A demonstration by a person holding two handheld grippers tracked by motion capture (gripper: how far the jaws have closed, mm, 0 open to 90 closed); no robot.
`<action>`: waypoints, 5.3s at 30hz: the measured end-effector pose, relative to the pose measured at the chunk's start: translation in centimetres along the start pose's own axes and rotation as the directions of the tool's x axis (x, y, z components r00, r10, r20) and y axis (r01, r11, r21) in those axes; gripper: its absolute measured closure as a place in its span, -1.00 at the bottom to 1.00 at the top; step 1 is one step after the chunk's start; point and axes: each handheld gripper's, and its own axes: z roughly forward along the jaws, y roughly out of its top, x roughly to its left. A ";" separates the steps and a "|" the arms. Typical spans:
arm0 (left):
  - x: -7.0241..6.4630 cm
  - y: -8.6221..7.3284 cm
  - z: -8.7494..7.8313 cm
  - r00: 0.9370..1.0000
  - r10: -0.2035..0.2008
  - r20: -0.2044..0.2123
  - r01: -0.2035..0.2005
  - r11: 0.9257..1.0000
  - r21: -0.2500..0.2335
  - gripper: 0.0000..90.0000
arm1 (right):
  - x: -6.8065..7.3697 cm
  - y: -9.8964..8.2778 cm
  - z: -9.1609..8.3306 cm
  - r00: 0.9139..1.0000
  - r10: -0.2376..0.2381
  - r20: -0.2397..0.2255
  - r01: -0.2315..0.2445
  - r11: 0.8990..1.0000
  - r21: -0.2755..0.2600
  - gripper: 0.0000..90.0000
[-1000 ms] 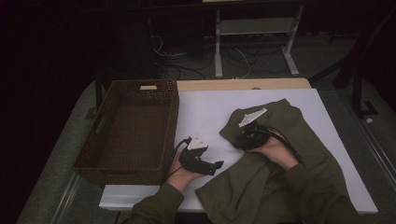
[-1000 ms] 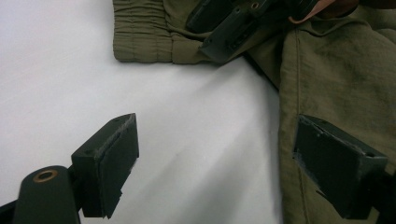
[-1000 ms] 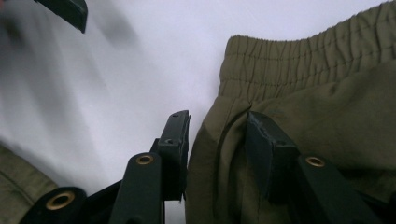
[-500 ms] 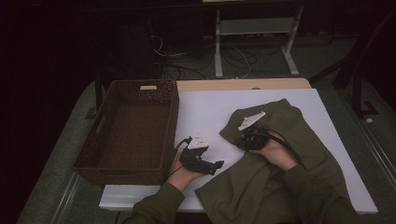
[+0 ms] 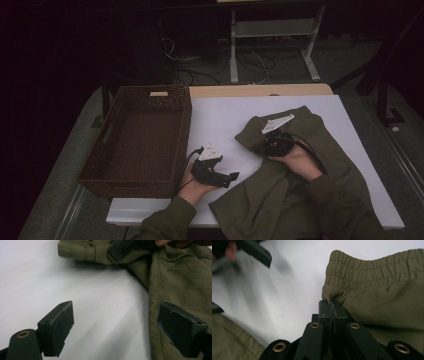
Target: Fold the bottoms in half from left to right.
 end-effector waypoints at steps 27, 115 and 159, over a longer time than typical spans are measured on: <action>0.2 0.0 0.2 1.000 0.009 -0.005 -0.009 1.000 0.001 -0.69 | -3.0 -0.5 -5.9 0.993 0.095 0.067 -0.083 0.982 -0.167 0.94; 0.3 -0.5 0.6 1.000 0.002 -0.015 -0.002 0.999 0.035 -0.69 | -16.7 -8.2 -7.9 0.821 0.414 0.392 -0.395 0.909 -0.132 0.48; -0.4 -0.4 -1.4 0.999 -0.033 0.010 0.033 0.999 0.018 -0.86 | -3.8 -7.1 -11.4 0.943 0.283 0.176 -0.259 0.955 -0.145 0.24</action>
